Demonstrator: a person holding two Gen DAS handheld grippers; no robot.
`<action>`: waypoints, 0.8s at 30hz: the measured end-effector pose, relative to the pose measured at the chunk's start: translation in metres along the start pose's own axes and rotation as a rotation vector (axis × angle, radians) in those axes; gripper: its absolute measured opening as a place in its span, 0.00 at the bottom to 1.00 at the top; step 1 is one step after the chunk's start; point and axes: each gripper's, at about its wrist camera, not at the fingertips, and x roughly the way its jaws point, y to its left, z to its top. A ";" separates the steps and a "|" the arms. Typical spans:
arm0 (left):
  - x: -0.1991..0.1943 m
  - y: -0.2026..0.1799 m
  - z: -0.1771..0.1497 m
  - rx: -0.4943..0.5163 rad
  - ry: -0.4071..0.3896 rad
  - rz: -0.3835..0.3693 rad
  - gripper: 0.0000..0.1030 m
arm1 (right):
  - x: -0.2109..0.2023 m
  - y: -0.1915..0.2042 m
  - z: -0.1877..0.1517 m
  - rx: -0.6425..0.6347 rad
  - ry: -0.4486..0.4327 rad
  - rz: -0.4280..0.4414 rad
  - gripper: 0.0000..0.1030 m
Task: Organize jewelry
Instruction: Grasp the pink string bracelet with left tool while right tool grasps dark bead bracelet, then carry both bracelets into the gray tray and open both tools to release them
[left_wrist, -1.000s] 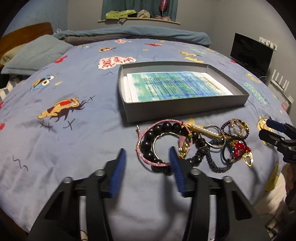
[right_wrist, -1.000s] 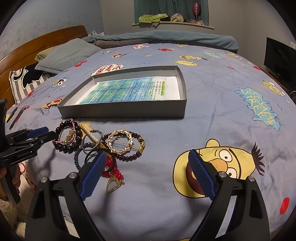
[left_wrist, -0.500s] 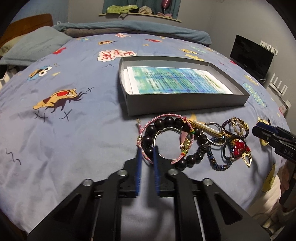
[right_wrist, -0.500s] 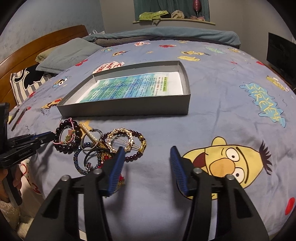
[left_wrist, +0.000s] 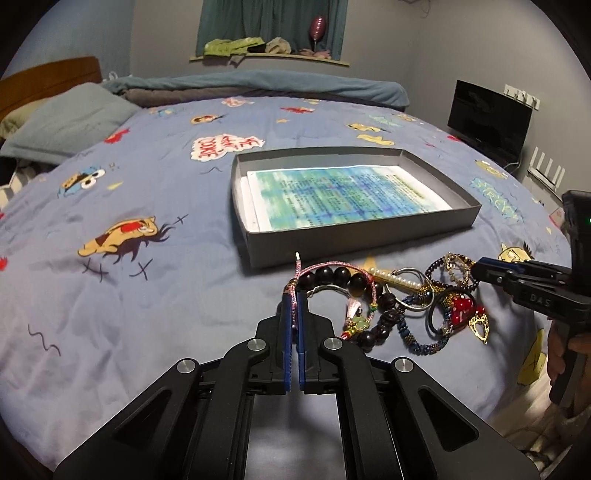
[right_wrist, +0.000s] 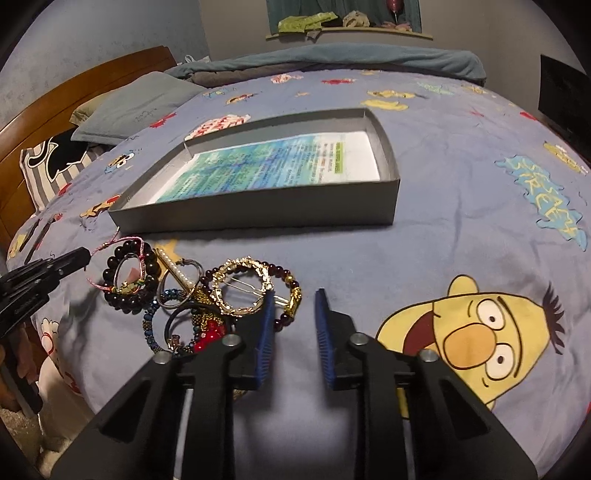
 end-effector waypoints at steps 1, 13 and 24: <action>0.000 0.000 0.000 0.003 0.000 -0.001 0.03 | 0.002 -0.001 0.000 0.007 0.005 0.013 0.12; -0.012 -0.005 0.006 0.030 -0.047 -0.033 0.03 | -0.024 0.009 0.017 -0.037 -0.093 0.044 0.06; -0.031 -0.011 0.023 0.058 -0.110 -0.060 0.03 | -0.056 0.031 0.037 -0.121 -0.181 0.059 0.05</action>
